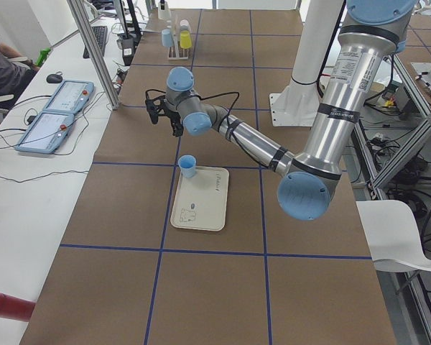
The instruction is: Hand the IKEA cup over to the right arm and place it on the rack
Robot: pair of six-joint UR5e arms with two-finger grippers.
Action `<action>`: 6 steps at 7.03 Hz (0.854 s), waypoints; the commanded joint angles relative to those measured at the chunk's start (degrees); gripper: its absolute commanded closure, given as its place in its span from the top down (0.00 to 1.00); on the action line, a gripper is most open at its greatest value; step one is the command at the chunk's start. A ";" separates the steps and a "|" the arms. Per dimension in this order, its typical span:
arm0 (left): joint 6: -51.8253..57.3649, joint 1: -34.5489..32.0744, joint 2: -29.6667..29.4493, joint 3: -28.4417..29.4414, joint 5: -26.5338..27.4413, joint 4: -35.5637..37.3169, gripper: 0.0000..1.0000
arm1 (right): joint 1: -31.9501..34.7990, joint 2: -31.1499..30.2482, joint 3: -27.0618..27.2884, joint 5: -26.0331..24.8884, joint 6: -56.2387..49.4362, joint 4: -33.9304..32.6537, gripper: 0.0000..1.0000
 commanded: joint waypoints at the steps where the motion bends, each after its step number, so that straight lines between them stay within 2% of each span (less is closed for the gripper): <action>1: 0.00 -0.01 0.23 -0.10 0.00 0.05 1.00 | -0.04 0.61 -6.33 -0.21 -1.82 2.73 0.09; 6: 0.00 -0.01 0.23 -0.36 0.00 0.05 1.00 | -1.36 2.72 -10.04 -0.12 -1.47 2.82 0.06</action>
